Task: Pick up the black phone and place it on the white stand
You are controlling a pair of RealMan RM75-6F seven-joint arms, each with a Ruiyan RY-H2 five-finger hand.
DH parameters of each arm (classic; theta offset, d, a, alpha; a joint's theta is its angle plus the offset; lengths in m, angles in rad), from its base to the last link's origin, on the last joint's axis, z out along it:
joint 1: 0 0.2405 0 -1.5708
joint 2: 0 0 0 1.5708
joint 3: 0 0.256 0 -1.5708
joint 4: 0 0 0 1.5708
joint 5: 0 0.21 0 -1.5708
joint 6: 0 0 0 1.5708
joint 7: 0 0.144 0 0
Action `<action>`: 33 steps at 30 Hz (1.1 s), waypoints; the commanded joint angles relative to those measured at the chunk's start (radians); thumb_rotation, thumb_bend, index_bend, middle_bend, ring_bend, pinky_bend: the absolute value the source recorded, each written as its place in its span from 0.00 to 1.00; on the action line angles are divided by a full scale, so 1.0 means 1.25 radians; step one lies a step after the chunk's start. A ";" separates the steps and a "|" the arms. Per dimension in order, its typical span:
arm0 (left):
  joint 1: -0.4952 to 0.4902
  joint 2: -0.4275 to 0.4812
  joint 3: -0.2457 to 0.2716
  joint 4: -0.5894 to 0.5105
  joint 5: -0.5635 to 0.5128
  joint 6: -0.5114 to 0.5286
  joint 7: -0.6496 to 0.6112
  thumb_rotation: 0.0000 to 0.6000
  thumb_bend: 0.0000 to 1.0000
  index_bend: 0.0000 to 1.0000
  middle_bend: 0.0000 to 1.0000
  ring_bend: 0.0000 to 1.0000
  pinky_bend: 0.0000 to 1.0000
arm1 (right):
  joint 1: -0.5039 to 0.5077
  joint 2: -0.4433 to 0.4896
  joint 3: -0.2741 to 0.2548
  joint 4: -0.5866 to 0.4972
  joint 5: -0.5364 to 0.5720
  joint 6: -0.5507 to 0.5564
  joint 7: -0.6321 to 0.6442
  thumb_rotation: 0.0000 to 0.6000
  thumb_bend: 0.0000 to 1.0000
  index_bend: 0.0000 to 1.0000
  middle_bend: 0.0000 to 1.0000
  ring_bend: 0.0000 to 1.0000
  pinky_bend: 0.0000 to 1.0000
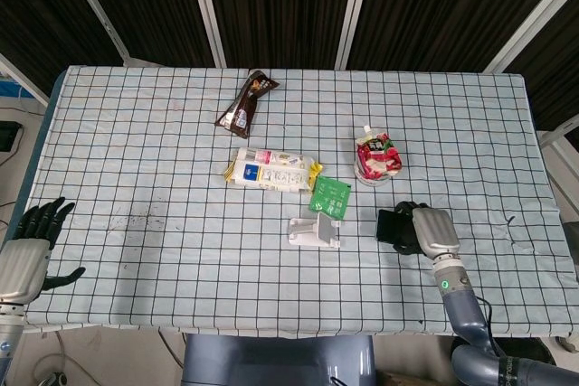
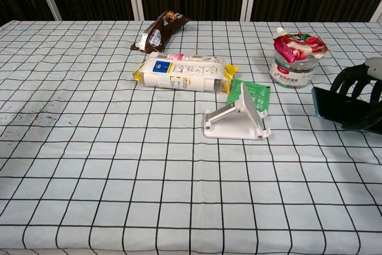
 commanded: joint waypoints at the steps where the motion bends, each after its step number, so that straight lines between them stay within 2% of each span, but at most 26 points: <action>1: 0.000 0.000 0.000 0.001 0.003 0.002 -0.003 1.00 0.00 0.00 0.00 0.00 0.00 | -0.009 0.022 0.030 -0.035 -0.007 0.014 0.050 1.00 0.40 0.87 0.80 0.59 0.47; 9: 0.002 -0.006 -0.003 0.006 0.009 0.014 -0.011 1.00 0.00 0.00 0.00 0.00 0.00 | -0.031 0.057 0.072 -0.108 -0.018 0.005 0.198 1.00 0.40 0.87 0.79 0.59 0.47; 13: 0.004 -0.010 -0.005 0.010 0.009 0.020 -0.014 1.00 0.00 0.00 0.00 0.00 0.00 | -0.042 0.080 0.086 -0.145 -0.072 -0.045 0.362 1.00 0.39 0.87 0.79 0.59 0.47; 17: 0.005 -0.012 -0.006 0.013 0.012 0.025 -0.016 1.00 0.00 0.00 0.00 0.00 0.00 | -0.047 0.088 0.091 -0.146 -0.130 -0.077 0.496 1.00 0.39 0.87 0.79 0.58 0.47; 21: 0.006 -0.015 -0.008 0.016 0.012 0.030 -0.015 1.00 0.00 0.00 0.00 0.00 0.00 | -0.055 0.061 0.092 -0.116 -0.200 -0.053 0.602 1.00 0.36 0.87 0.79 0.56 0.47; 26: 0.008 -0.022 -0.011 0.020 0.011 0.037 -0.013 1.00 0.00 0.00 0.00 0.00 0.00 | -0.065 0.008 0.084 -0.077 -0.248 -0.007 0.681 1.00 0.36 0.87 0.79 0.56 0.47; 33: 0.008 -0.027 -0.012 0.023 0.010 0.038 -0.007 1.00 0.00 0.00 0.00 0.00 0.00 | -0.064 -0.060 0.080 -0.032 -0.277 0.039 0.724 1.00 0.36 0.87 0.79 0.56 0.47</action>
